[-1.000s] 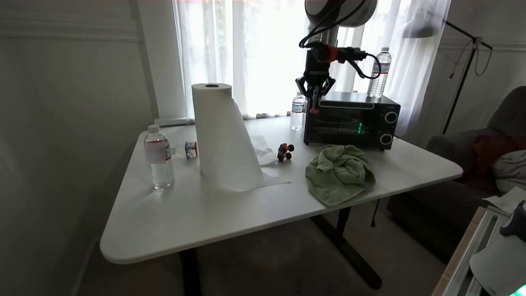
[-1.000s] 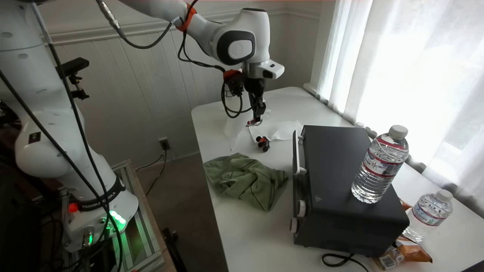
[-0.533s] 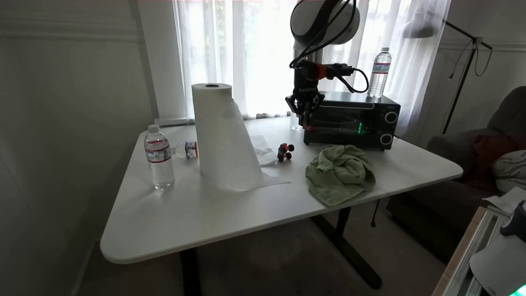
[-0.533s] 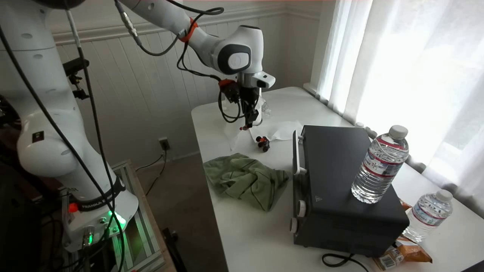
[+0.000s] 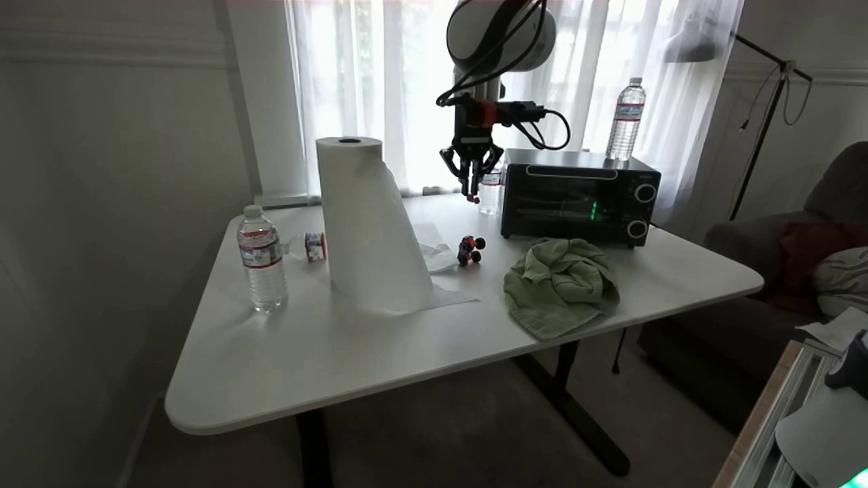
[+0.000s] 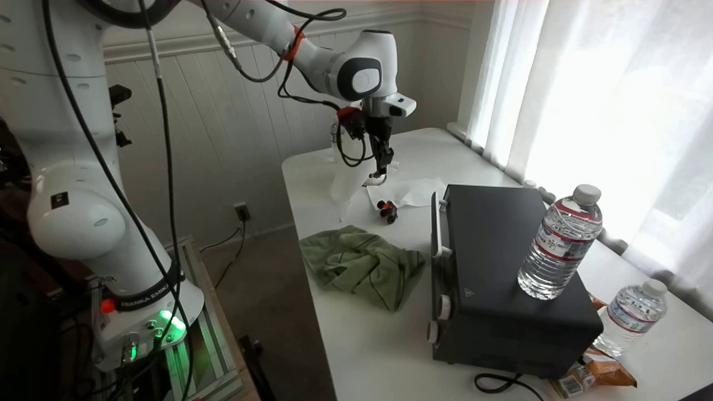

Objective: Put the orange dice on top of the paper towel

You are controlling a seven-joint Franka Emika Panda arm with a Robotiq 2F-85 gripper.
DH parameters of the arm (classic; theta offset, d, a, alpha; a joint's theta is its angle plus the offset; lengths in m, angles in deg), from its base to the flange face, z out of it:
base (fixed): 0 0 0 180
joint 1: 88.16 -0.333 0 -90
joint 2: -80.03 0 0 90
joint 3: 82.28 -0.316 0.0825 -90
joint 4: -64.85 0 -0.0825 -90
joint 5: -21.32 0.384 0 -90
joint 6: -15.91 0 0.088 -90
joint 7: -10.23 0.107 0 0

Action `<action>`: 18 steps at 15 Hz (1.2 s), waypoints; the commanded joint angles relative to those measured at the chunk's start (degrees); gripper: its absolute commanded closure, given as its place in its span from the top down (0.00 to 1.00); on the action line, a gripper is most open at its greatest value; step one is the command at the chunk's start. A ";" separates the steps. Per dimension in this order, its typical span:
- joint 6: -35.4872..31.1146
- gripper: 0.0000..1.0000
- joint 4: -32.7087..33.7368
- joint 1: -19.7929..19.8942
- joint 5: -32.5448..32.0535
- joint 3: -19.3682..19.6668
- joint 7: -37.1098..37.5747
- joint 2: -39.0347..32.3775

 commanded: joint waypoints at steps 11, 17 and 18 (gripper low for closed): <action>0.22 0.17 12.28 -3.68 0.39 2.07 10.95 -11.30; -1.21 0.04 17.37 -2.46 3.11 1.31 10.84 -16.80; -2.52 0.04 18.44 -2.09 4.20 1.07 10.66 -18.33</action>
